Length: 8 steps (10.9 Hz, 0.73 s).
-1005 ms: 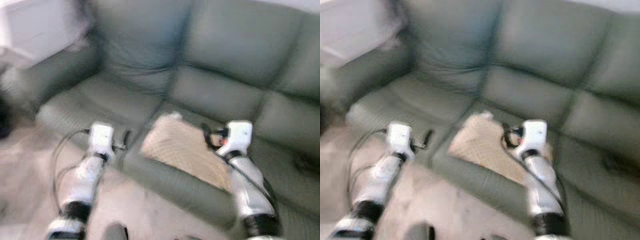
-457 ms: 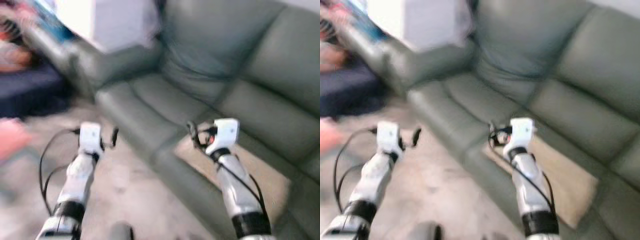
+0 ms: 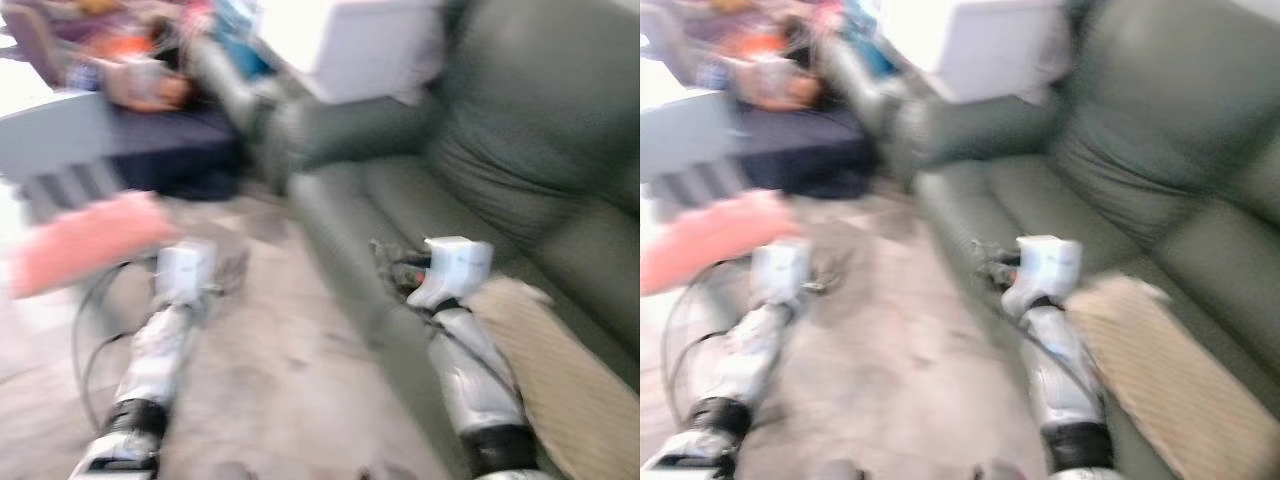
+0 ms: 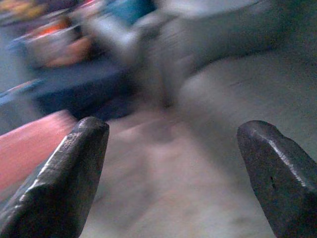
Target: Move the pillow to the sofa
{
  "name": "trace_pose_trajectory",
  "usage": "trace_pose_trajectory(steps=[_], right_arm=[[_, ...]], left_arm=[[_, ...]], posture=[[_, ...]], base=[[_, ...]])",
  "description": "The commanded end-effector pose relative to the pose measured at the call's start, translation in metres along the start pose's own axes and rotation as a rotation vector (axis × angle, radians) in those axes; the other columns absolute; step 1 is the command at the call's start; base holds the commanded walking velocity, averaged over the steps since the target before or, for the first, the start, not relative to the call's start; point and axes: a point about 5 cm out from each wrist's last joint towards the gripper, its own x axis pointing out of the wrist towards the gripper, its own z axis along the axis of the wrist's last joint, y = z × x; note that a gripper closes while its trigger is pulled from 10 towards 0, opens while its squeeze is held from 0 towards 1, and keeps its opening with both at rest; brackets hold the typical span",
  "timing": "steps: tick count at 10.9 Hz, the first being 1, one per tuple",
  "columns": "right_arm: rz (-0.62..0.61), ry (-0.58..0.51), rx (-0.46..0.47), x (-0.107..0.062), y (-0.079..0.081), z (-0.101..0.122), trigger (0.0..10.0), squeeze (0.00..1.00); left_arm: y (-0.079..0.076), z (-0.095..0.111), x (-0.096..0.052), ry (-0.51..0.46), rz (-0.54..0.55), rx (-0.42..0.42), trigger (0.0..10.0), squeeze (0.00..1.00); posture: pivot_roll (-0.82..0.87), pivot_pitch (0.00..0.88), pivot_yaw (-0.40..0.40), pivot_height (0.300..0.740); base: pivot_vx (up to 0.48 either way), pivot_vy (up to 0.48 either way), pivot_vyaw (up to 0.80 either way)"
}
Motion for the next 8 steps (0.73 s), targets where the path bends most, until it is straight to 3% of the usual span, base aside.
trace_pose_trajectory(steps=[1,5,7,8], right_arm=[[-0.037,-0.002,-0.009,-0.003,-0.012,0.001,10.0,0.0],[-0.025,0.004,-0.001,-0.005,-0.009,-0.001,10.0,0.0],[-0.035,0.015,0.002,-0.01,-0.014,-0.005,10.0,0.0],[-0.059,0.03,0.004,-0.014,-0.02,-0.009,10.0,0.0]], left_arm=[[-0.011,0.004,0.003,-0.018,-0.017,0.004,10.0,0.0],[-0.01,0.003,0.001,-0.016,-0.005,0.017,10.0,0.0],[-0.01,0.002,-0.004,-0.037,0.008,0.045,10.0,0.0],[-0.01,-0.001,-0.009,-0.035,-0.001,0.042,10.0,0.0]], posture=[[-0.06,0.0,-0.062,0.74],[-0.05,0.0,-0.059,0.74],[-0.05,0.0,-0.058,0.74],[-0.04,0.0,-0.06,0.74]], base=[[0.0,0.48,0.77],[0.0,0.48,0.77],[0.0,0.0,0.68],[0.0,0.0,0.0]])
